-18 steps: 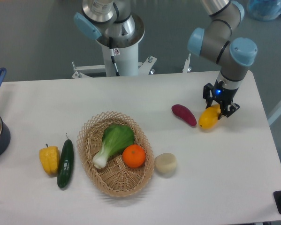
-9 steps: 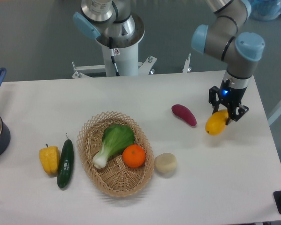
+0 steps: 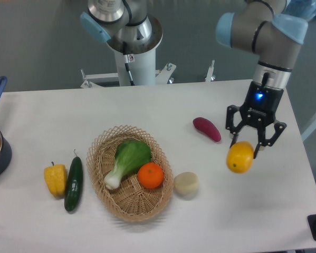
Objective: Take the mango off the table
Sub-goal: 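Lift the grasped mango up off the table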
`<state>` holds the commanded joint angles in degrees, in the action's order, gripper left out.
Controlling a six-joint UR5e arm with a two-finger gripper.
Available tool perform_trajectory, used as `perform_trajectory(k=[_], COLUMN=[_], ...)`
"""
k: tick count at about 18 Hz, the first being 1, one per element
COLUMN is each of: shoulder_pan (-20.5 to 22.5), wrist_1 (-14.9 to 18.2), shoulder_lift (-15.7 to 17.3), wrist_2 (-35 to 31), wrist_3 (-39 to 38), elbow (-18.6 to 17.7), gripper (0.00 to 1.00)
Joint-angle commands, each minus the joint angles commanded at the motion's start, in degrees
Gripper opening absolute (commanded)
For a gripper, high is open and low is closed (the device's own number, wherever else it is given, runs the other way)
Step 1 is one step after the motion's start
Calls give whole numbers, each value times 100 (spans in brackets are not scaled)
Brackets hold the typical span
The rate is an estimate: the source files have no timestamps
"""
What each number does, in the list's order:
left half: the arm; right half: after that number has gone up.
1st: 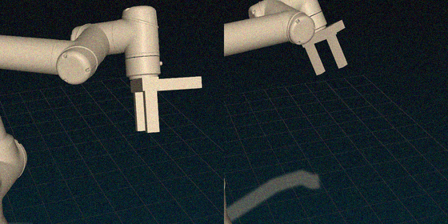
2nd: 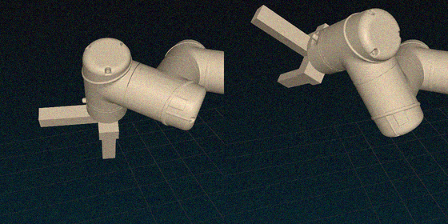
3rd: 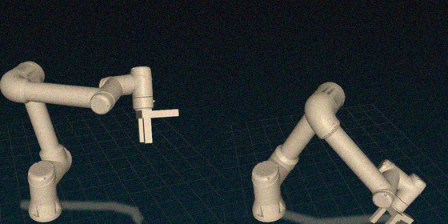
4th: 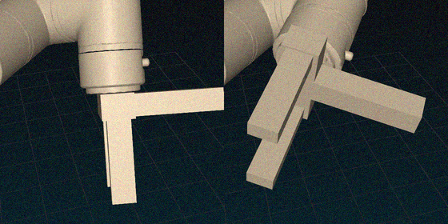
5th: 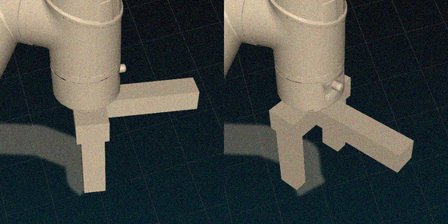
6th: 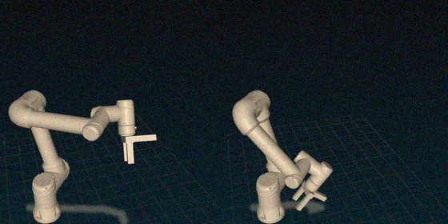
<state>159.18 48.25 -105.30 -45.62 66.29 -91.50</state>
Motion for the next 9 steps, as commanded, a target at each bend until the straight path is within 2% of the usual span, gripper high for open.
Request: perform_trajectory(k=[4, 9], shoulder_pan=[-203, -142], wrist_1=[0, 0], shoulder_lift=[-17, -17], wrist_2=[-9, -9], wrist_3=[-687, -688], elbow=[343, 370], gripper=[7, 7])
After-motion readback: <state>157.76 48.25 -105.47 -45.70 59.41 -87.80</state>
